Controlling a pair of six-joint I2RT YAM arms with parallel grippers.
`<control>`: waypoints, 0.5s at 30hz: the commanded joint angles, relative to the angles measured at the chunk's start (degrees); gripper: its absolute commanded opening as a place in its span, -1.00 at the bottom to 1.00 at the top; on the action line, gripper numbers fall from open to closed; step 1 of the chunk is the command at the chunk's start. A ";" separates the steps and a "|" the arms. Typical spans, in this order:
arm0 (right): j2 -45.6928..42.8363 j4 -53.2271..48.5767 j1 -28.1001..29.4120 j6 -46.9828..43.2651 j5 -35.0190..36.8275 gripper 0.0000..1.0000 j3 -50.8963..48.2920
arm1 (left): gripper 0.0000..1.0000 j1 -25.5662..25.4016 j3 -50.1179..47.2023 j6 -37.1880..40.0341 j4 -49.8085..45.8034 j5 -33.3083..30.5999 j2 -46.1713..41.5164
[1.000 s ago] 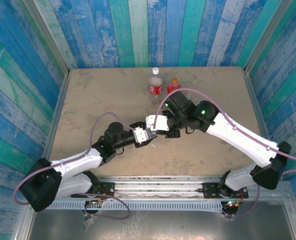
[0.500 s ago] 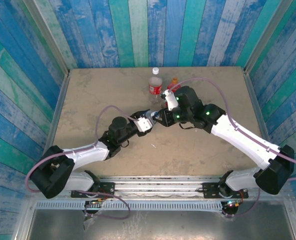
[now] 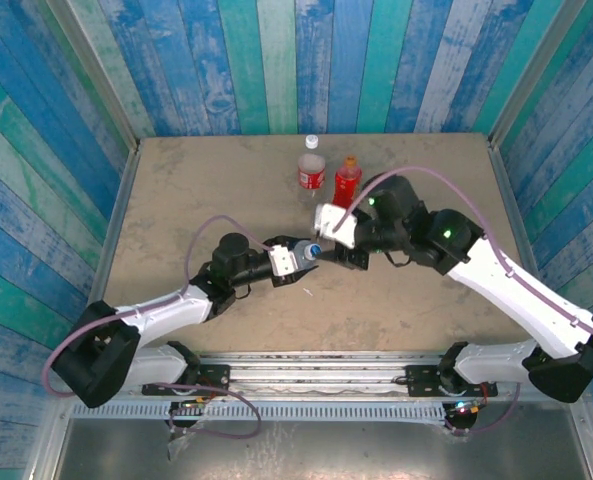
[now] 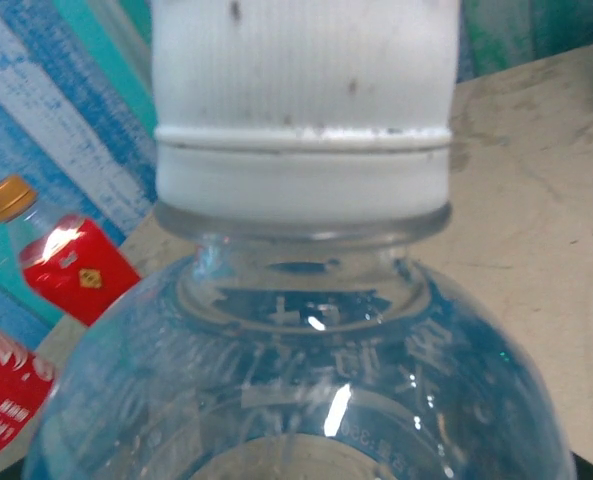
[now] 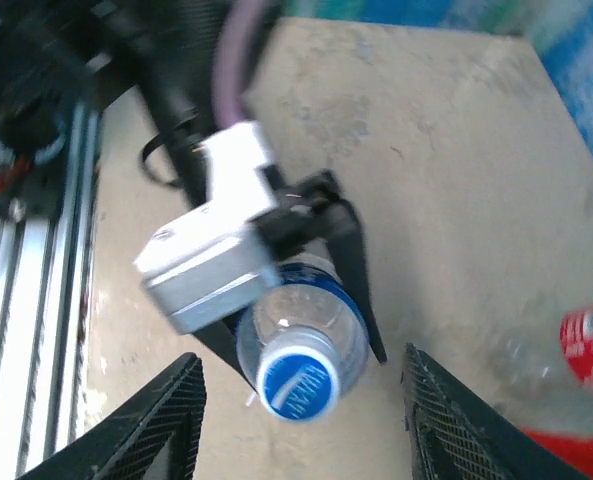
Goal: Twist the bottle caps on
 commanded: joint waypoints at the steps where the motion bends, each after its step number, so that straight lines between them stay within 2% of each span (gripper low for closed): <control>1: 1.54 -5.59 1.90 -18.25 5.39 0.08 0.50 | -0.97 0.25 -0.45 -1.23 -0.46 4.08 -2.25; 5: 5.09 -9.84 1.90 -19.07 3.49 0.04 4.06 | -0.96 0.21 -0.58 -1.01 -0.44 3.69 -2.81; 10: 7.69 -10.18 1.90 -18.55 3.16 -0.09 4.41 | -0.96 0.18 -0.73 -1.09 -0.58 4.04 -3.02; 13: 8.59 -10.15 1.90 -17.98 4.01 -0.30 4.73 | -0.96 0.20 -0.65 -0.97 -0.91 3.96 -3.11; 15: 8.96 -10.45 1.89 -17.82 4.85 -0.57 4.93 | -0.95 0.25 -0.70 -0.92 -1.01 4.02 -3.11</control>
